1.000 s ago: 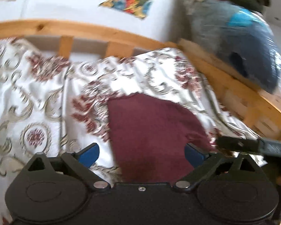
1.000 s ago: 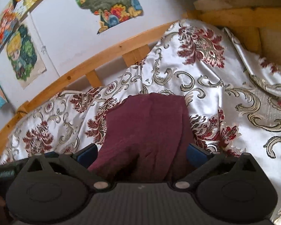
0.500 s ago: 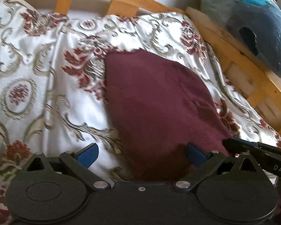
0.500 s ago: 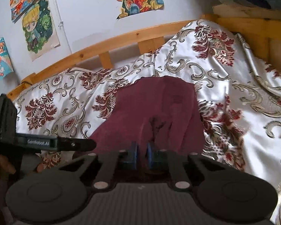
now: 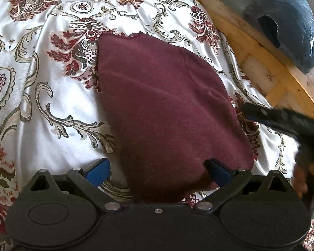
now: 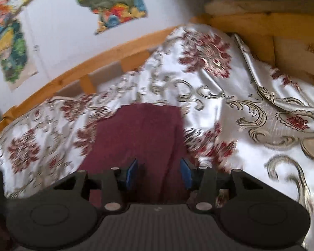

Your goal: Fold small clothes

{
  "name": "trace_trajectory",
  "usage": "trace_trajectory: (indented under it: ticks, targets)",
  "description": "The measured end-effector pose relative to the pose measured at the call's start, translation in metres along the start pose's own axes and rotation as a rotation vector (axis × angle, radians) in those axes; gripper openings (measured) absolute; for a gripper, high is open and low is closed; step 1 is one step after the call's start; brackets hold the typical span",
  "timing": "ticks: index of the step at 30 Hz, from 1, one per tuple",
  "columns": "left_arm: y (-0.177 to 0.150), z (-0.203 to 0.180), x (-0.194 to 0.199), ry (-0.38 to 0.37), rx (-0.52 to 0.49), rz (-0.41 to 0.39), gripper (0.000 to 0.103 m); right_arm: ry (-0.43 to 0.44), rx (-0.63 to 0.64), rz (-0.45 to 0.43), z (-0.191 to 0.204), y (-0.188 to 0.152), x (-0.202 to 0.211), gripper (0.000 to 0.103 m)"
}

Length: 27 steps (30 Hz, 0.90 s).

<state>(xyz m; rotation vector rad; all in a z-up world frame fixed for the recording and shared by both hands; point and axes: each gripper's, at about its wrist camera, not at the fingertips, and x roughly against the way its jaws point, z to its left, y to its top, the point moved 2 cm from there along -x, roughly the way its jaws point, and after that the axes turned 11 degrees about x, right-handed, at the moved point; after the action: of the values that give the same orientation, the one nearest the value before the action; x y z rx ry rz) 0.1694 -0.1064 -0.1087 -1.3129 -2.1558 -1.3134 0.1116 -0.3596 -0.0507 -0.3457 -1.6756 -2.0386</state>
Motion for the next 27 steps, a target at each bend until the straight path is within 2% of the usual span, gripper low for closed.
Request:
trace_trajectory:
  ticks: [5,6,8,10,13,15,18,20,23,27]
  targets:
    - [0.0,0.001,0.0,-0.01,-0.002,-0.001,0.101,0.042,-0.131,0.03,-0.024,0.023,-0.042,0.044]
    - [0.0,0.001,0.0,-0.013,-0.006,-0.002,0.101,0.049,-0.142,0.037,-0.026,0.027,-0.049,0.04]
    - [0.0,0.001,0.0,-0.016,-0.008,-0.004,0.101,0.054,-0.13,0.043,-0.024,0.035,-0.061,0.012]
    - [0.001,0.001,-0.001,-0.02,-0.007,-0.006,0.101,0.035,-0.075,0.038,-0.017,0.043,-0.066,0.008]
    - [0.0,0.003,-0.001,-0.026,0.002,-0.006,0.101,-0.015,0.014,-0.011,-0.007,0.057,-0.061,0.007]
    - [0.001,0.003,-0.001,-0.031,0.012,-0.009,0.101,-0.024,0.03,-0.035,-0.007,0.064,-0.059,0.007]
    - [0.001,0.003,-0.002,-0.032,0.012,-0.007,0.101,-0.055,0.077,0.014,-0.006,0.061,-0.07,0.007]
    - [0.001,0.003,-0.002,-0.031,0.007,-0.005,0.101,-0.074,0.058,0.055,-0.012,0.05,-0.079,0.007]
    - [0.0,0.003,-0.002,-0.028,0.003,-0.006,0.101,-0.071,-0.001,0.053,-0.023,0.036,-0.08,0.008]
    - [0.0,0.003,-0.003,-0.027,0.003,-0.006,0.101,-0.078,0.011,0.054,-0.023,0.031,-0.08,0.011]
